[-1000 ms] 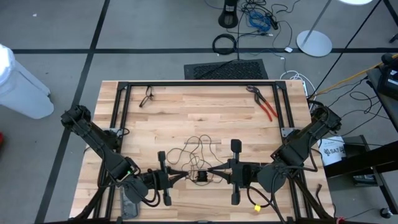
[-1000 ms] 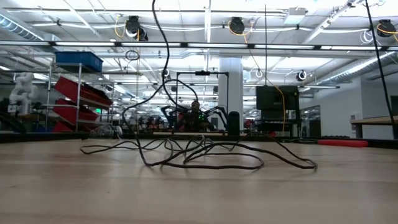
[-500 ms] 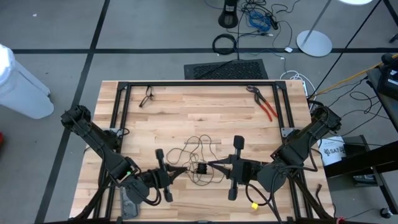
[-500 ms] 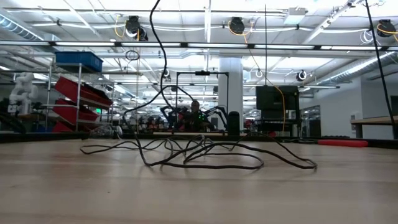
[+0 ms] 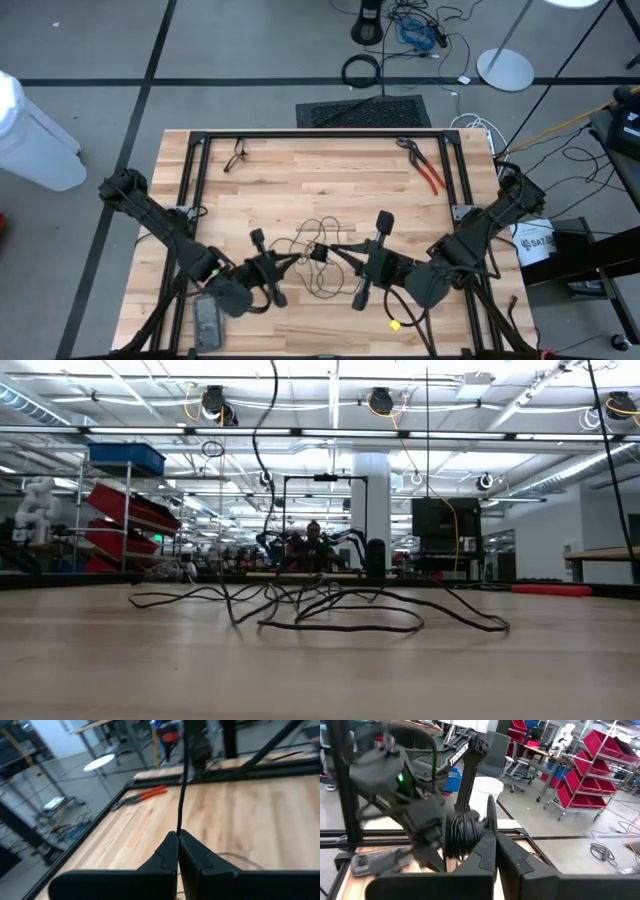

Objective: Coil cords
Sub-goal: Coil the black wire onto the spool

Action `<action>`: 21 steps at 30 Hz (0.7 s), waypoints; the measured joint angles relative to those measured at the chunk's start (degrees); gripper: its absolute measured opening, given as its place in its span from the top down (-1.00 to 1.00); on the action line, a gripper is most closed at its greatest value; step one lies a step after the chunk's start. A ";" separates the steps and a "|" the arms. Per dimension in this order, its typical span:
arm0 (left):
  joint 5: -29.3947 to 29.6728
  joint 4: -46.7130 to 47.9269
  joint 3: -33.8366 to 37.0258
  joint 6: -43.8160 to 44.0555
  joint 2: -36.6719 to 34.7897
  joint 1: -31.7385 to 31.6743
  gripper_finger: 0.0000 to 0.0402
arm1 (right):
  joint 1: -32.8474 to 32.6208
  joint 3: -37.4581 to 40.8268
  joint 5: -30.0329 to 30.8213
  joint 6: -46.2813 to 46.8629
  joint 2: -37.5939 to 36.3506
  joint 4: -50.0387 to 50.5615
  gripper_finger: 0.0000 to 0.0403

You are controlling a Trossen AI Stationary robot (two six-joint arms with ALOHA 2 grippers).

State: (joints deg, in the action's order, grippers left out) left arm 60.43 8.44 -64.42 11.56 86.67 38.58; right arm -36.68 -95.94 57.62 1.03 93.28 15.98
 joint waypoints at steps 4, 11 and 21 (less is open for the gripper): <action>0.04 0.20 2.99 2.86 0.00 -2.20 0.97 | 1.57 0.02 -0.55 -0.17 1.28 -1.61 1.00; -0.02 -0.46 4.96 4.72 0.02 -4.33 0.96 | 5.82 0.02 -0.69 1.09 4.30 -1.74 1.00; -0.29 -2.04 4.96 4.63 0.02 -4.54 0.95 | 9.46 0.02 -0.74 3.26 7.16 -1.62 1.00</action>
State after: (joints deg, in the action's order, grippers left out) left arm 60.14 6.40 -59.46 16.19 86.70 34.04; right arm -27.23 -95.92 56.87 4.29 100.44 14.36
